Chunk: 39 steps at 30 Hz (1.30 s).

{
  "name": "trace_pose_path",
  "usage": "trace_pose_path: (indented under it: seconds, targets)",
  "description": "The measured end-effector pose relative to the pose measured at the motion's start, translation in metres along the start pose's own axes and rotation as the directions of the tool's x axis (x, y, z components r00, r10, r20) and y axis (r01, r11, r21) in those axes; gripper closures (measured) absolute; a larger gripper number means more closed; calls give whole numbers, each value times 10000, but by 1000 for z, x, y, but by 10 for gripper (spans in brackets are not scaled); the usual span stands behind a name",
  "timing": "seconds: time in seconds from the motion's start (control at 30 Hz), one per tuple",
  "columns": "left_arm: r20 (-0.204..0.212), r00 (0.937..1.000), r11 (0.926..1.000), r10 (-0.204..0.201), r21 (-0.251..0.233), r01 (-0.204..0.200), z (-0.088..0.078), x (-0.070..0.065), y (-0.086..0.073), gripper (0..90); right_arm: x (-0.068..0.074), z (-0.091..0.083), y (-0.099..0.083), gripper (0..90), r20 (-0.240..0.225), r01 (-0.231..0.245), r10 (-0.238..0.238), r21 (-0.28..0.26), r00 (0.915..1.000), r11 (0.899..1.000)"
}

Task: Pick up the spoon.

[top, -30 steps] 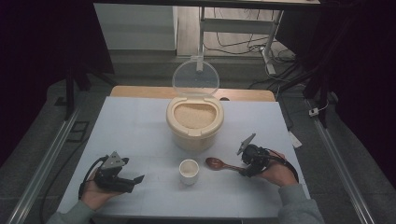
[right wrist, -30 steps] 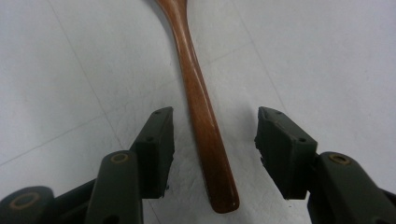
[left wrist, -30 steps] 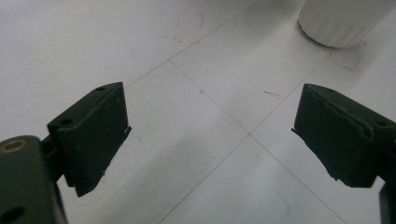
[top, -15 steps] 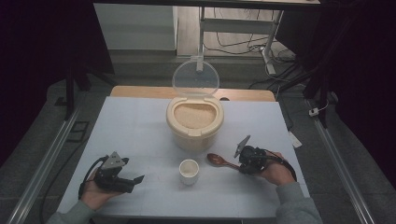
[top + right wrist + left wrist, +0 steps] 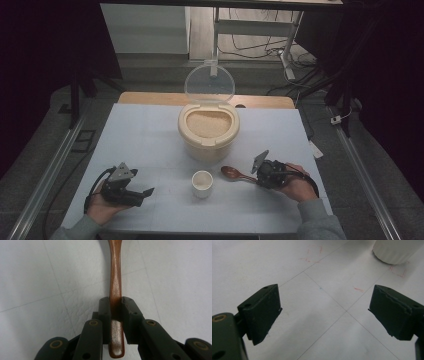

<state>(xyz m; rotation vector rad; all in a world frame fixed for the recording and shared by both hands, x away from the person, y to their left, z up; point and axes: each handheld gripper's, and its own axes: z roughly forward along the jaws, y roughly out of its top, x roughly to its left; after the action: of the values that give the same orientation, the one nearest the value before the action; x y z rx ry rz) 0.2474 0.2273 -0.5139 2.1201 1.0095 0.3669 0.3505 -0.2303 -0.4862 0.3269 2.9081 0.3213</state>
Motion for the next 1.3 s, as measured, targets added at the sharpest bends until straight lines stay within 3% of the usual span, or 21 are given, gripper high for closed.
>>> trace_pose_path:
  seconds: [0.1, 0.27, 0.47, 0.63, 1.0, 1.3]
  targets:
    - [6, 10000, 10000, -22, 26, 22, 1, 0, 0, 102, 1, -5, -2, 787, 15, -65, 65, -302, 10000, 9995]
    - [9, 10000, 10000, -36, 64, 35, 1, 1, 0, 102, 12, -26, -3, 786, 274, 227, -199, -1043, 9994, 9943]
    - [54, 9999, 9999, -91, 103, 90, 2, 1, 0, 102, 26, -51, 6, 786, 470, 576, -490, -2049, 9977, 9771]
    - [60, 9999, 9999, -92, 107, 92, 3, 1, 0, 102, 33, -63, 21, 786, 545, 897, -784, -2521, 9954, 9635]
    - [67, 9999, 9998, -137, 126, 136, 3, 2, -1, 103, 45, -61, 56, 785, 420, 1507, -1448, -2966, 9886, 9430]
    - [69, 9999, 9998, -146, 108, 145, 3, 1, -1, 102, 56, -57, 73, 785, 299, 1824, -1825, -3209, 9827, 9294]
